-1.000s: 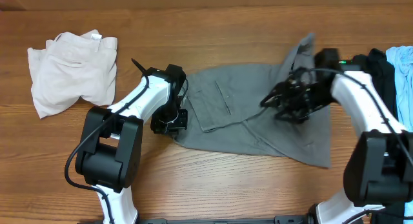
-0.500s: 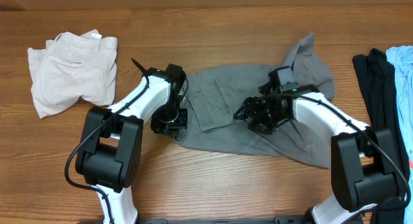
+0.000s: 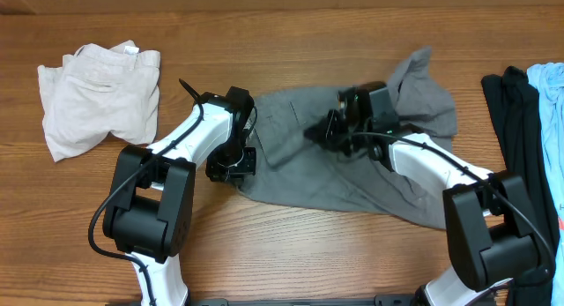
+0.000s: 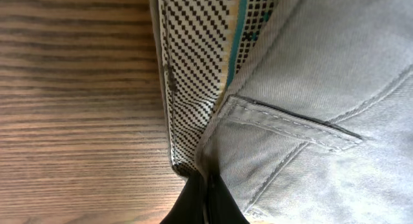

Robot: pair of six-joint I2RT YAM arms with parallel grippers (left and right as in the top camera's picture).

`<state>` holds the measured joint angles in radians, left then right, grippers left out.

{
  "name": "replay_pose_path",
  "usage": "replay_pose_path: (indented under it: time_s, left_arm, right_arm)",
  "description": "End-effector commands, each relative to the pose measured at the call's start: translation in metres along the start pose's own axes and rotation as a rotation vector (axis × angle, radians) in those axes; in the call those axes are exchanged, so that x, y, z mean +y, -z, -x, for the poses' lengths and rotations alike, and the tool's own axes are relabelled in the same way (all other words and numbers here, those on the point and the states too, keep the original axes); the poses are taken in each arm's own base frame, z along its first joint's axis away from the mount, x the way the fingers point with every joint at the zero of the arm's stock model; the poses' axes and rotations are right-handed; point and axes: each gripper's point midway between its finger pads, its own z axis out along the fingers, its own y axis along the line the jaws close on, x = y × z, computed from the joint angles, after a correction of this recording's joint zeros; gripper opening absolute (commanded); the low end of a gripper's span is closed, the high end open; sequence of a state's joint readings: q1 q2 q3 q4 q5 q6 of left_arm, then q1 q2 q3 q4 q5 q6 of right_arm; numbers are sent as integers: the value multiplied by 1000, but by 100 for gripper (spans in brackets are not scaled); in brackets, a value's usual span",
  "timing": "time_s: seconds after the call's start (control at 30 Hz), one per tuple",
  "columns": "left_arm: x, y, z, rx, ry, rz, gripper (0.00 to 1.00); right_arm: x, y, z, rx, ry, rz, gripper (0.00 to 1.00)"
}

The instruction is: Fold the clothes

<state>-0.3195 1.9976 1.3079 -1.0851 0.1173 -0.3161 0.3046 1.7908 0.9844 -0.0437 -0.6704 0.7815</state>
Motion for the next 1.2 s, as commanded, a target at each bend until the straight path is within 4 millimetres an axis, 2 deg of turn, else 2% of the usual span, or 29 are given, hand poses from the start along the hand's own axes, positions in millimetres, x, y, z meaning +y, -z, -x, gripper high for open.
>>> replay_pose_path:
  time_s: [0.0,0.07,0.1,0.13,0.2,0.23,0.37,0.5,0.57,0.67,0.83,0.93,1.0,1.07,1.17]
  left_arm:
    - [2,-4,0,9,4,18,4]
    - [2,-4,0,10,4,19,4]
    - [2,-4,0,9,4,18,4]
    - [2,-4,0,9,4,18,4]
    - [2,-4,0,10,4,18,4]
    - [2,-4,0,10,5,18,4]
    - [2,-3,-1,15,3,19,4]
    - [4,-3,-6,34,-7,28,4]
    - [6,-3,-8,41,-21,33,4]
    - [9,-3,-6,32,-21,52,4]
    - [11,-1,-6,28,-8,60,4]
    - [18,8,-6,12,56,58,4]
    - [32,19,-4,-22,113,82,4]
    - [51,32,-1,-59,171,109,4]
    - [78,49,-2,-88,252,98,4]
  right_arm:
    - [70,24,37,-41,28,243,4]
    - [100,40,70,-168,89,317,4]
    - [109,47,87,-252,119,327,7]
    - [114,53,103,-335,127,317,16]
    - [115,59,119,-421,127,293,96]
    - [115,60,122,-437,146,282,100]
    - [95,59,123,-429,201,206,100]
    - [58,70,124,-362,206,130,100]
    - [31,81,124,-326,142,87,100]
    - [6,100,121,-280,100,55,100]
    - [-10,147,114,-293,140,-21,100]
    - [-14,177,102,-318,94,-95,100]
    - [-23,196,88,-322,22,-159,100]
    - [-35,208,72,-304,-59,-218,100]
    - [-63,216,42,-238,-196,-336,100]
